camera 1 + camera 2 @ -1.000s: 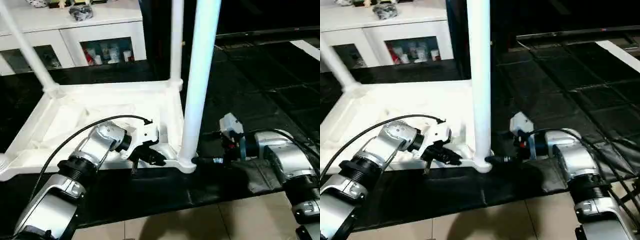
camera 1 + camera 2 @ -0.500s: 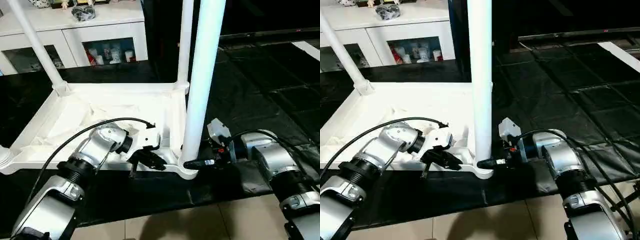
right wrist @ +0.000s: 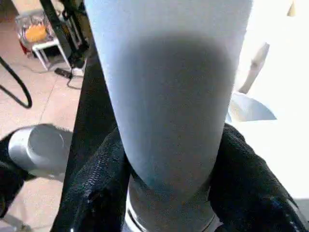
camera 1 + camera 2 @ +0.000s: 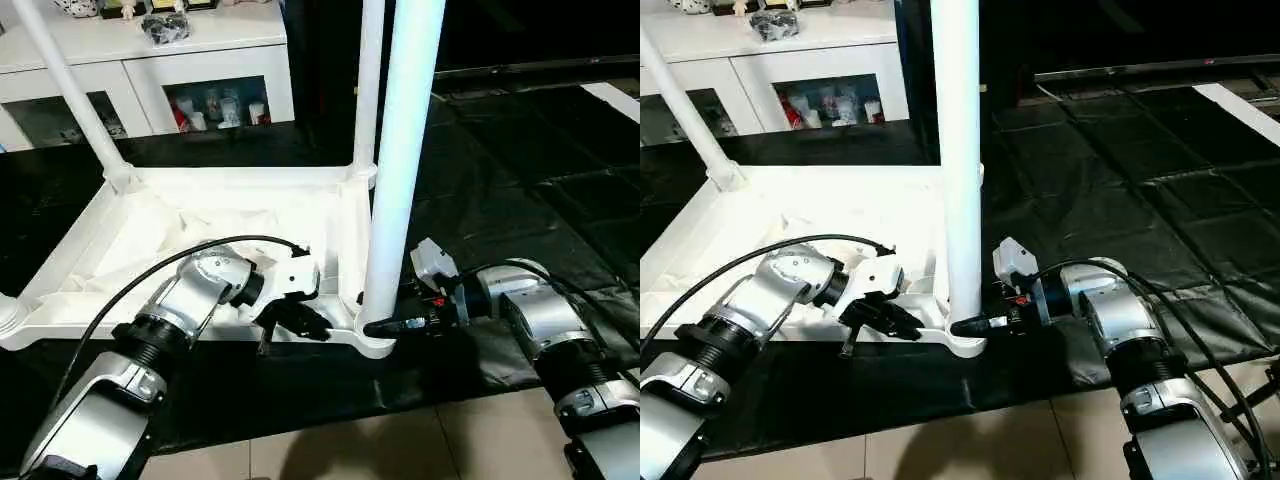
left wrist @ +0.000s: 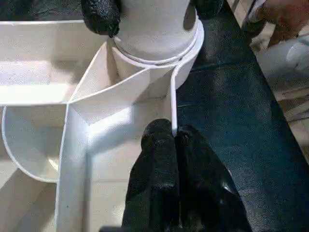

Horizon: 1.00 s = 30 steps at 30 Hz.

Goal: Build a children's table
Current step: Rotate leg to tighten

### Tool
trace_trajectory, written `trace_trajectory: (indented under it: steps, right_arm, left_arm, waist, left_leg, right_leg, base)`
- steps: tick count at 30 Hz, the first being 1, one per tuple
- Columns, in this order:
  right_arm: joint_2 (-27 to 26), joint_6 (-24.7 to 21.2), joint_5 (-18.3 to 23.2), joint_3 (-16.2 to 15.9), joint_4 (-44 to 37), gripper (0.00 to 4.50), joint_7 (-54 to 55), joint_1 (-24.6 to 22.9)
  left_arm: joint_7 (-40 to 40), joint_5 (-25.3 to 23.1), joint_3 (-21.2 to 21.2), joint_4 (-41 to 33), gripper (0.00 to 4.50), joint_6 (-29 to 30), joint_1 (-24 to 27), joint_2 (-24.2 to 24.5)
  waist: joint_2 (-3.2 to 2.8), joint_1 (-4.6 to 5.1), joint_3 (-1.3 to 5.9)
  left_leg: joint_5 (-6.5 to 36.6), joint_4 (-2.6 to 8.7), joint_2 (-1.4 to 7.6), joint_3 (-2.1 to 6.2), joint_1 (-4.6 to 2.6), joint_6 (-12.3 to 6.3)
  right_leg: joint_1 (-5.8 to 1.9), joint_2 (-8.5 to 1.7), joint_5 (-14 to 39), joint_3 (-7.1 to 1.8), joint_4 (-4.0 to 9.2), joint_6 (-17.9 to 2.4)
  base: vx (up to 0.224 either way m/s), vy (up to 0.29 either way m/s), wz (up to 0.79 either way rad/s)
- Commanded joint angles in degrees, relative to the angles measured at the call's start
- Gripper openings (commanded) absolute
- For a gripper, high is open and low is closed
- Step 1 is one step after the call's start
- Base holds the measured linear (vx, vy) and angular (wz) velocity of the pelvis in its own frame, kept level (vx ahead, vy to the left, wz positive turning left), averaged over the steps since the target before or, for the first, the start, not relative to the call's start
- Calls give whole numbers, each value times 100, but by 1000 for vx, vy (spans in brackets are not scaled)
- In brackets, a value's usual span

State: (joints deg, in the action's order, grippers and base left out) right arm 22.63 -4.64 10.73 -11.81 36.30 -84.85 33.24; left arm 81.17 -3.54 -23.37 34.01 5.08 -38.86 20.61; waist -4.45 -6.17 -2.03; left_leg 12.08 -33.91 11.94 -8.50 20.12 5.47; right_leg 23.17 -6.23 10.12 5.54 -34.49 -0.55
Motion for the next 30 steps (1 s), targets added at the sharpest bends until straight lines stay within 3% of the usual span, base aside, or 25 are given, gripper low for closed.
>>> trace_trajectory:
  steps: [1, 5, 8, 10, 14, 16, 19, 20, 24, 30]
  right_arm:
    - [-133, -333, 185, 65, -167, 199, 191, -63]
    - [-265, -452, 60, 85, -260, 199, 706, -156]
    - [-586, -730, -189, 168, -336, 199, 1794, -245]
    - [-835, -964, -320, 204, -408, 198, 2411, -313]
    - [-1313, -1329, -424, 275, -463, 198, 3361, -354]
    - [-1802, -1488, -515, 369, -347, 197, 4235, -260]
    - [-2203, -1526, -634, 522, -127, 197, 5048, -78]
    - [-2203, -1526, -634, 522, -127, 197, 5048, -78]
    - [-2509, -1547, -712, 676, 60, 197, 5715, 121]
    - [-2541, -1518, -725, 755, -69, 197, 5704, 62]
  left_arm:
    - [-67, -11, -160, 41, 0, 177, 29, -209]
    - [-420, -38, -55, 168, 0, 398, -52, -348]
    - [-1067, -44, 168, 358, 0, 739, -184, -599]
    - [-1445, 6, 322, 415, 0, 960, -226, -788]
    - [-2038, 34, 542, 522, 0, 1261, -305, -1088]
    - [-2618, 19, 732, 726, 0, 1424, -447, -1361]
    - [-3237, 12, 937, 936, 0, 1496, -616, -1613]
    - [-3237, 12, 937, 936, 0, 1496, -616, -1613]
    - [-3501, 55, 1073, 934, 0, 1596, -690, -1770]
    - [-3437, 3, 1087, 930, 0, 1520, -657, -1676]
  waist:
    - [39, 46, 373]
    - [40, 51, 345]
    - [44, 108, 312]
    - [35, 186, 301]
    - [23, 336, 293]
    - [23, 426, 273]
    - [13, 484, 270]
    - [33, 487, 272]
    - [6, 505, 288]
    - [14, 546, 318]
  left_leg:
    - [584, 343, 65, -96, 37, -601]
    - [738, 366, 59, -101, 35, -483]
    - [970, 398, 28, -97, 28, -273]
    - [1132, 426, 6, -76, 37, -166]
    - [1205, 436, -20, -66, 58, -149]
    - [1319, 442, -35, -61, 60, -128]
    - [1492, 447, -48, -50, 36, -118]
    - [1511, 447, -47, -48, 34, -127]
    - [1433, 471, -28, -35, 61, -169]
    - [1092, 448, -19, -51, 79, -326]
  right_leg:
    - [-386, -158, 425, -208, 310, -1658]
    - [-386, -156, 792, -218, 349, -1521]
    - [-375, -159, 1376, -216, 413, -1320]
    - [-394, -158, 1798, -206, 455, -1121]
    - [-382, -149, 1922, -193, 492, -1031]
    - [-361, -146, 2143, -187, 521, -963]
    - [-337, -143, 2413, -175, 562, -867]
    - [-337, -144, 2436, -172, 567, -859]
    - [-357, -152, 2068, -182, 540, -942]
    - [-389, -156, 1215, -193, 483, -1238]
  base:
    - [0, 0, 0]
    - [0, 0, 0]
    - [0, 0, 0]
    - [0, 0, 0]
    - [0, 0, 0]
    - [0, 0, 0]
    - [0, 0, 0]
    - [0, 0, 0]
    - [0, 0, 0]
    - [0, 0, 0]
